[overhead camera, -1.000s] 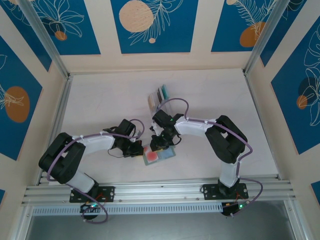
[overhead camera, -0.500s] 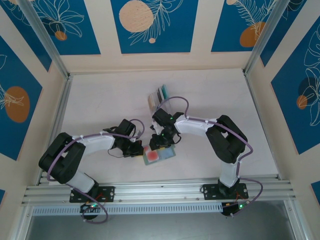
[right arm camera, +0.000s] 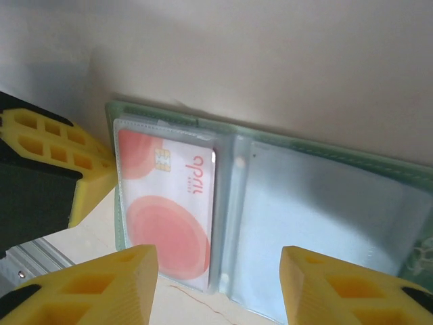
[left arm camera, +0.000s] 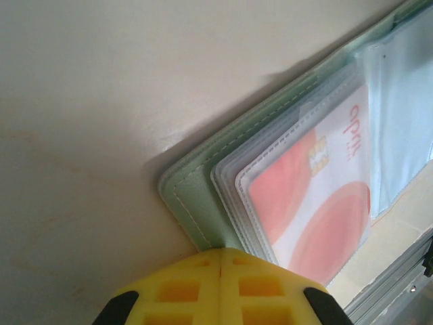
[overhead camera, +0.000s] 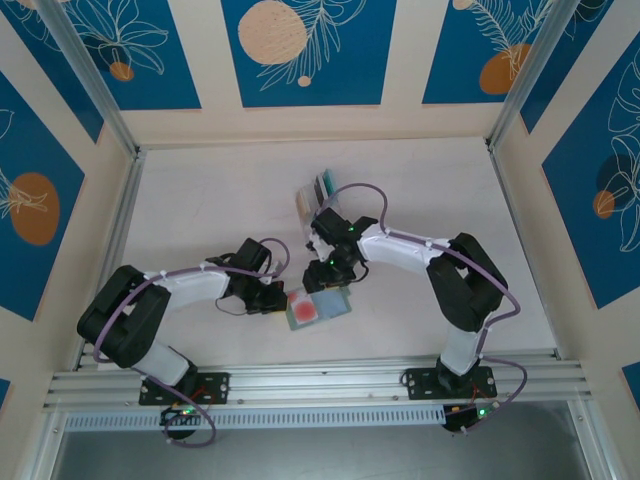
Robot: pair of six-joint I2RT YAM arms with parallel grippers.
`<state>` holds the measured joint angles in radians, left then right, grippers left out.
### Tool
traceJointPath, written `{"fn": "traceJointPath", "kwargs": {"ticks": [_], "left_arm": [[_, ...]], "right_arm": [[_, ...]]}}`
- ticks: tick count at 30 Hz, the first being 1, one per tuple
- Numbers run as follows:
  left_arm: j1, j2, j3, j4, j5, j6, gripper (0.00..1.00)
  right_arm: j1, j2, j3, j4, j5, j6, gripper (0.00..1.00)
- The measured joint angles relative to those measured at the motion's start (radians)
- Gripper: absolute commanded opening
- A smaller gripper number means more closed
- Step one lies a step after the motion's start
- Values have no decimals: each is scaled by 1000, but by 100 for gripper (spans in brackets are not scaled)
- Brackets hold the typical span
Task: Put the credit cards into the card holder
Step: Insert the credit card into the card slot, then flip over the card slot in the card holder.
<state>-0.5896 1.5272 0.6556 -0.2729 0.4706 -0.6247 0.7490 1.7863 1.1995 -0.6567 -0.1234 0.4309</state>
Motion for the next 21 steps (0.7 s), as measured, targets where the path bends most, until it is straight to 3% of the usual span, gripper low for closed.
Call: {"fn": "traceJointPath", "kwargs": {"ticks": [4,12,21], "left_arm": [[0,0,0,0,0,6,0],[0,-1,2,-3,0,7,0],[-2,-1,4,-7,-4,7,0]], "right_arm": [[-21,-12,2,-14,18,-15,51],[-42,-14,6,-41,98,-59,35],[-42,9,18,-48,152,-77,35]]}}
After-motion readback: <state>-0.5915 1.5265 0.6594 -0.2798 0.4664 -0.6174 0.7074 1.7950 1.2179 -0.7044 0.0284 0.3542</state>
